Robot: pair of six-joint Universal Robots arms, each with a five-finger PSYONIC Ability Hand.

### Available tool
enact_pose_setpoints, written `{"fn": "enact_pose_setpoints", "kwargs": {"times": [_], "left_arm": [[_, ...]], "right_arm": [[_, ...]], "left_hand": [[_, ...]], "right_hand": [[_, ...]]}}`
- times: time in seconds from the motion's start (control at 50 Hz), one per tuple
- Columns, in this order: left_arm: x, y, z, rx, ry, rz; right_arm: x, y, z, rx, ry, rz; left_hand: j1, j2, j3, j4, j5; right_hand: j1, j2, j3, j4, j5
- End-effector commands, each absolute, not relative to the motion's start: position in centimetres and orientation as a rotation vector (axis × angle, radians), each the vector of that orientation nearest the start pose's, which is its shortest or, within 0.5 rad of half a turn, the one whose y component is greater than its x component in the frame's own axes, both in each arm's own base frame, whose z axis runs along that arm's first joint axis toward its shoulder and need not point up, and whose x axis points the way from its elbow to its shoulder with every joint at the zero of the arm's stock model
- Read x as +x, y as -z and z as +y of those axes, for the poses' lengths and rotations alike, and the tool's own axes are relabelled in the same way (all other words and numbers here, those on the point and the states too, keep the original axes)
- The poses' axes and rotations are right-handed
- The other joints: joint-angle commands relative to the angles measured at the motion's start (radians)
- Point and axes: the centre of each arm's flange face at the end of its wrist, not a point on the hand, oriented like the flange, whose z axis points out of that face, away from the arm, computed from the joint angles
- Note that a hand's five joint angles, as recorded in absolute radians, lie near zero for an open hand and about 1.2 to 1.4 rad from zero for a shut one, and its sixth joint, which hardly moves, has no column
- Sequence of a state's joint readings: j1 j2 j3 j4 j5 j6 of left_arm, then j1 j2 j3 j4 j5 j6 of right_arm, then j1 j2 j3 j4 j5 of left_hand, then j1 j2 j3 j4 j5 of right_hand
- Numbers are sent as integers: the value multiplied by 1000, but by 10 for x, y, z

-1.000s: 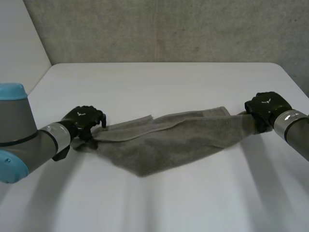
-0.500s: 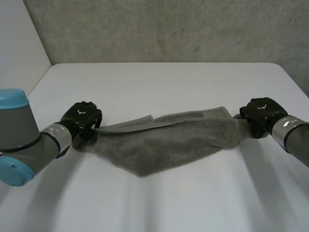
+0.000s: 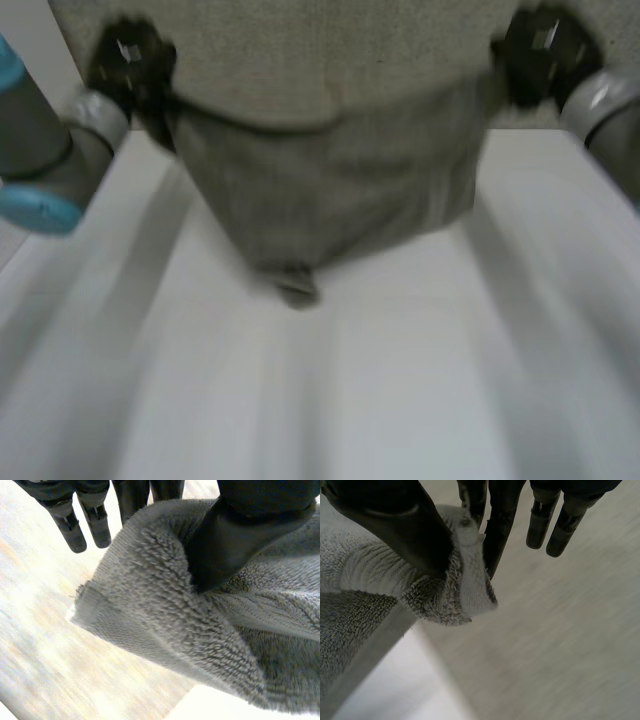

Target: Fold the towel.

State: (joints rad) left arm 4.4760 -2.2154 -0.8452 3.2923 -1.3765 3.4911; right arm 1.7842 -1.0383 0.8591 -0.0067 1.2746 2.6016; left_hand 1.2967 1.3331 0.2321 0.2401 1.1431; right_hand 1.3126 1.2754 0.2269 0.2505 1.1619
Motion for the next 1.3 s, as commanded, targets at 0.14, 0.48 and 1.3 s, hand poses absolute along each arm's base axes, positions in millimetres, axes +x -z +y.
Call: {"fn": "enact_pose_setpoints", "kwargs": {"times": [0.14, 0.48, 1.3], "left_arm": [[-238, -418, -384, 550, 2892, 1508], [-207, -177, -357, 836, 2324, 2229], [-201, -155, -329, 1004, 2122, 2195]], "right_arm": [[235, -412, -381, -742, 2614, 1381], [220, -204, -343, -988, 1994, 1915], [216, -141, -307, -1181, 1800, 2146]], "left_hand": [[100, 63, -58, -66, 79], [100, 63, -58, -66, 79], [100, 63, -58, -66, 79]], "right_hand": [[84, 121, -52, -76, 60], [84, 121, -52, -76, 60], [-632, -594, -52, -76, -656]]}}
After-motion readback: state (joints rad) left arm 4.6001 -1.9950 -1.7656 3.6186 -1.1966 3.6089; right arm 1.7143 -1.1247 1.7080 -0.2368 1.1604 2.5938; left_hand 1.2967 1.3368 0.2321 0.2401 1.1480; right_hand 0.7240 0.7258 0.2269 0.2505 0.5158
